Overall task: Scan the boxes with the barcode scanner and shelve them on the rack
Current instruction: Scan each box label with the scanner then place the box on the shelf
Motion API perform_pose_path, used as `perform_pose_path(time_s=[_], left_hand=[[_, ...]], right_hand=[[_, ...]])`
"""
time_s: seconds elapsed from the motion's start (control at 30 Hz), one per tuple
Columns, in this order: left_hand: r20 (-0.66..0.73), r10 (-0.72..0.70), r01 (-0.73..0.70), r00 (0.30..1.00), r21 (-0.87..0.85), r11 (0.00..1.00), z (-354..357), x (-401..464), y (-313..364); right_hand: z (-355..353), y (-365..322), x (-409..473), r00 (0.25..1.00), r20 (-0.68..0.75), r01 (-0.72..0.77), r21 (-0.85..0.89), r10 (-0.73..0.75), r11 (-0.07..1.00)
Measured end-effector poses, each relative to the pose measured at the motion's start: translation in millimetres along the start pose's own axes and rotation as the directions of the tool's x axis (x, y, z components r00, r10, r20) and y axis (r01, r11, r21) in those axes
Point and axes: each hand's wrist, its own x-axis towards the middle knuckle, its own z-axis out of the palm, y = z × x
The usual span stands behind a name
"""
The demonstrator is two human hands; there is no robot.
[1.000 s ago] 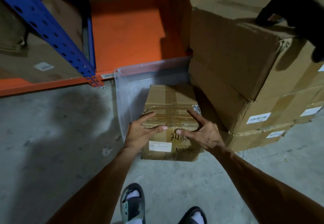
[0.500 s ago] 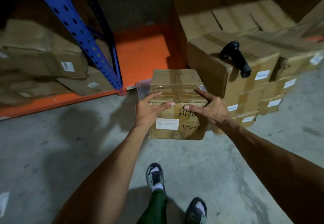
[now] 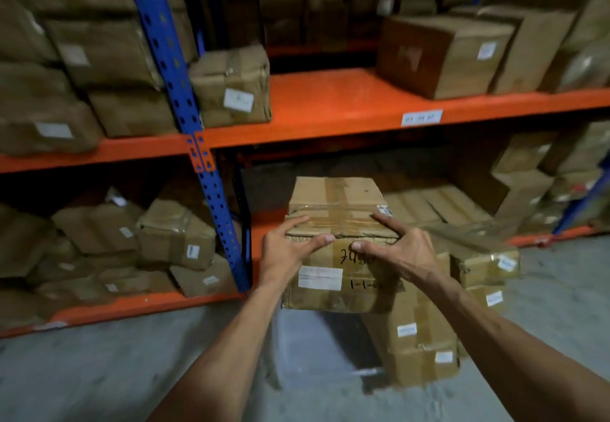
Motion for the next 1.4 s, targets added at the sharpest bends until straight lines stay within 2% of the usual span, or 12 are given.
perform_pose_path(time_s=[0.23,0.47,0.77,0.97,1.13,1.27,1.4], left_hand=[[-0.126,0.205,-0.201,0.971,0.043,0.979,-18.6,2.0,113.7],[-0.204,0.304,-0.309,0.93,0.011,0.951,-26.8,38.1,182.2],[-0.265,0.368,-0.373,0.891,0.031,0.927,-39.4,163.1,207.8],[-0.252,0.378,-0.383,0.891,0.03,0.923,-45.1,281.6,209.3],[-0.281,0.387,-0.382,0.878,0.074,0.921,-60.2,345.2,217.1],[-0.351,0.38,-0.383,0.856,0.063,0.922,-77.8,381.2,223.2],[-0.458,0.321,-0.356,0.829,0.012,0.935,-82.0,412.2,236.8]], right_hand=[[-71.2,-90.1,-2.4,0.971,-0.104,0.216,-0.02,-0.217,0.976],[-113.5,-148.1,37.0,0.927,-0.161,0.346,0.011,-0.34,0.938],[-117.9,-195.2,160.5,0.889,-0.143,0.444,0.042,-0.434,0.895],[-109.7,-213.4,275.0,0.902,-0.186,0.407,0.068,-0.39,0.911],[-97.1,-231.6,348.3,0.894,-0.219,0.413,0.064,-0.391,0.908],[-90.0,-257.0,395.5,0.868,-0.254,0.436,-0.019,-0.426,0.9],[-109.9,-298.6,435.9,0.848,-0.199,0.473,-0.132,-0.491,0.871]])
